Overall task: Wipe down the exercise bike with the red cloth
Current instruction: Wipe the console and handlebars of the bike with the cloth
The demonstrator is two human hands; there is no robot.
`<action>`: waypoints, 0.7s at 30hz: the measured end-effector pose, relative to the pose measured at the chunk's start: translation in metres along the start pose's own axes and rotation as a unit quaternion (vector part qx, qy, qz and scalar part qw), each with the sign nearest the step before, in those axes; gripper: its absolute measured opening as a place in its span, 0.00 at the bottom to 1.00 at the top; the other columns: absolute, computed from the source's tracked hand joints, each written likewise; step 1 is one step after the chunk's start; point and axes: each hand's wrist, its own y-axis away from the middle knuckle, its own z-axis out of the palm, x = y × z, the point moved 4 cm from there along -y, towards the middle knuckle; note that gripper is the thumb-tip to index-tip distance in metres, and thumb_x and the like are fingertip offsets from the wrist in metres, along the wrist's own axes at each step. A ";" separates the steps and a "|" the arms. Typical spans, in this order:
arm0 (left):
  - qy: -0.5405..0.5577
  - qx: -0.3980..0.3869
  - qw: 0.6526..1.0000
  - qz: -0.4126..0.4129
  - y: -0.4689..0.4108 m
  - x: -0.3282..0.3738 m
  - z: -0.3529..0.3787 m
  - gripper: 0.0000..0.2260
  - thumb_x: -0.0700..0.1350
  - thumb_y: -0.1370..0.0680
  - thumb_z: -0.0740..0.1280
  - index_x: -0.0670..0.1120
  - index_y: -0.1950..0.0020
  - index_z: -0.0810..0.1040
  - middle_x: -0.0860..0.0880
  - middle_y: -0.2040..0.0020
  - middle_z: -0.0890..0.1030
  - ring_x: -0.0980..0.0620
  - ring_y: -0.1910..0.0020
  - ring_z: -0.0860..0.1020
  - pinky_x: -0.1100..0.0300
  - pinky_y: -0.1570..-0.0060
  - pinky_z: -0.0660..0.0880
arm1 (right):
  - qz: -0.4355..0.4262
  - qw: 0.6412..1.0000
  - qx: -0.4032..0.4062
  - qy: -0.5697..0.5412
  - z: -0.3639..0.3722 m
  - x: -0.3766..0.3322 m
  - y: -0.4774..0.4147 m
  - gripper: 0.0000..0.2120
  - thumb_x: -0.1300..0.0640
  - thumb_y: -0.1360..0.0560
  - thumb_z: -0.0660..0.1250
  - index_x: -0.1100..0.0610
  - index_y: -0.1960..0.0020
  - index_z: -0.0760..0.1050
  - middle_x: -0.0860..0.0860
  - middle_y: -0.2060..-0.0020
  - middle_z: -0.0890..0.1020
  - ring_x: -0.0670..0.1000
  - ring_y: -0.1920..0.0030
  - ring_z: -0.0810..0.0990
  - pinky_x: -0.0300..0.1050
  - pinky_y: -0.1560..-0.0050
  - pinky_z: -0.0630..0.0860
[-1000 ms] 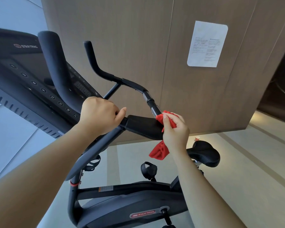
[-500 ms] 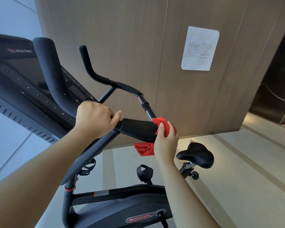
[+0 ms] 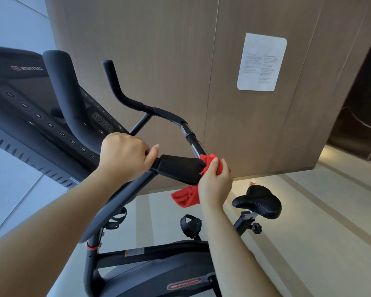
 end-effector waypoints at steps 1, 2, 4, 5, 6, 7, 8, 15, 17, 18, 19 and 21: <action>-0.006 0.004 1.000 0.005 0.000 0.000 0.001 0.26 0.55 0.21 0.58 0.46 0.76 0.76 0.49 0.79 0.70 0.48 0.78 0.69 0.64 0.72 0.55 | 0.008 1.000 -0.007 -0.016 -0.001 0.000 -0.008 0.17 0.49 0.20 0.53 0.53 0.42 0.77 0.48 0.45 0.79 0.50 0.47 0.76 0.32 0.60 0.66; -0.009 0.009 1.000 0.008 0.000 0.000 0.003 0.26 0.56 0.20 0.56 0.46 0.75 0.76 0.49 0.78 0.72 0.48 0.76 0.70 0.63 0.72 0.57 | 0.020 0.999 -0.022 -0.029 -0.001 -0.001 -0.015 0.16 0.50 0.20 0.53 0.50 0.49 0.79 0.45 0.52 0.81 0.48 0.52 0.77 0.31 0.63 0.66; -0.003 0.021 1.000 0.013 0.000 -0.001 0.005 0.27 0.57 0.20 0.52 0.46 0.72 0.77 0.49 0.76 0.74 0.48 0.74 0.72 0.62 0.72 0.60 | 0.049 0.997 -0.039 -0.037 -0.004 -0.004 -0.023 0.16 0.51 0.20 0.53 0.46 0.59 0.77 0.40 0.62 0.79 0.44 0.59 0.76 0.33 0.66 0.64; 0.000 0.022 1.000 0.014 0.000 -0.001 0.006 0.28 0.57 0.20 0.51 0.46 0.72 0.78 0.49 0.75 0.74 0.48 0.74 0.72 0.62 0.72 0.61 | 0.062 0.997 -0.035 -0.036 -0.005 -0.004 -0.023 0.16 0.50 0.20 0.53 0.45 0.59 0.77 0.39 0.63 0.78 0.44 0.60 0.75 0.33 0.67 0.64; 0.001 0.021 1.000 0.014 0.000 -0.001 0.007 0.29 0.57 0.19 0.50 0.46 0.72 0.78 0.49 0.75 0.74 0.48 0.74 0.72 0.62 0.72 0.61 | 0.070 0.997 -0.026 -0.036 -0.007 -0.003 -0.020 0.15 0.49 0.20 0.54 0.46 0.57 0.78 0.40 0.62 0.78 0.44 0.60 0.75 0.33 0.67 0.64; 0.000 0.023 1.000 0.013 0.000 -0.001 0.007 0.29 0.57 0.19 0.48 0.46 0.72 0.78 0.49 0.75 0.74 0.48 0.74 0.72 0.62 0.72 0.60 | 0.073 0.996 -0.012 -0.041 -0.007 -0.001 -0.014 0.15 0.48 0.20 0.54 0.48 0.53 0.79 0.42 0.60 0.79 0.45 0.58 0.75 0.33 0.66 0.65; -0.002 0.027 1.000 0.012 -0.001 -0.001 0.007 0.30 0.57 0.20 0.46 0.46 0.72 0.78 0.49 0.76 0.74 0.48 0.74 0.72 0.62 0.71 0.59 | 0.071 0.996 0.003 -0.051 -0.007 0.002 -0.007 0.15 0.47 0.20 0.54 0.49 0.48 0.79 0.43 0.56 0.80 0.46 0.55 0.76 0.34 0.64 0.67; -0.007 -0.022 0.999 0.034 0.001 -0.003 0.005 0.33 0.59 0.22 0.40 0.49 0.64 0.81 0.51 0.69 0.77 0.51 0.69 0.74 0.60 0.67 0.64 | -0.223 0.974 -0.016 0.039 -0.011 -0.015 0.038 0.19 0.49 0.23 0.59 0.57 0.37 0.75 0.55 0.36 0.74 0.49 0.37 0.73 0.28 0.40 0.66; 0.011 -0.053 0.996 0.070 0.003 -0.007 0.001 0.30 0.58 0.21 0.40 0.52 0.58 0.82 0.53 0.63 0.77 0.52 0.62 0.76 0.55 0.47 0.70 | -0.270 0.960 -0.048 0.058 -0.011 -0.027 0.030 0.19 0.49 0.23 0.60 0.57 0.37 0.75 0.56 0.35 0.73 0.53 0.36 0.73 0.38 0.39 0.70; 0.019 -0.063 0.994 0.086 0.006 -0.011 -0.004 0.28 0.58 0.20 0.42 0.52 0.55 0.81 0.53 0.60 0.77 0.50 0.58 0.76 0.49 0.35 0.65 | -0.287 0.954 -0.067 0.060 -0.008 -0.034 0.025 0.18 0.49 0.23 0.60 0.56 0.36 0.75 0.55 0.35 0.73 0.52 0.36 0.73 0.40 0.40 0.71; 0.018 -0.056 0.993 0.099 0.010 -0.015 -0.009 0.26 0.58 0.20 0.44 0.52 0.54 0.81 0.52 0.59 0.76 0.49 0.56 0.76 0.43 0.30 0.59 | -0.308 0.945 -0.089 0.063 -0.004 -0.043 0.022 0.18 0.49 0.23 0.60 0.55 0.36 0.75 0.54 0.35 0.73 0.51 0.37 0.73 0.40 0.41 0.71; -0.012 -0.009 0.993 0.119 0.017 -0.028 -0.022 0.23 0.56 0.22 0.48 0.51 0.53 0.82 0.50 0.58 0.76 0.47 0.56 0.77 0.36 0.30 0.55 | -0.368 0.914 -0.145 0.091 0.008 -0.060 0.020 0.20 0.46 0.23 0.58 0.53 0.36 0.75 0.52 0.35 0.73 0.50 0.37 0.73 0.37 0.41 0.68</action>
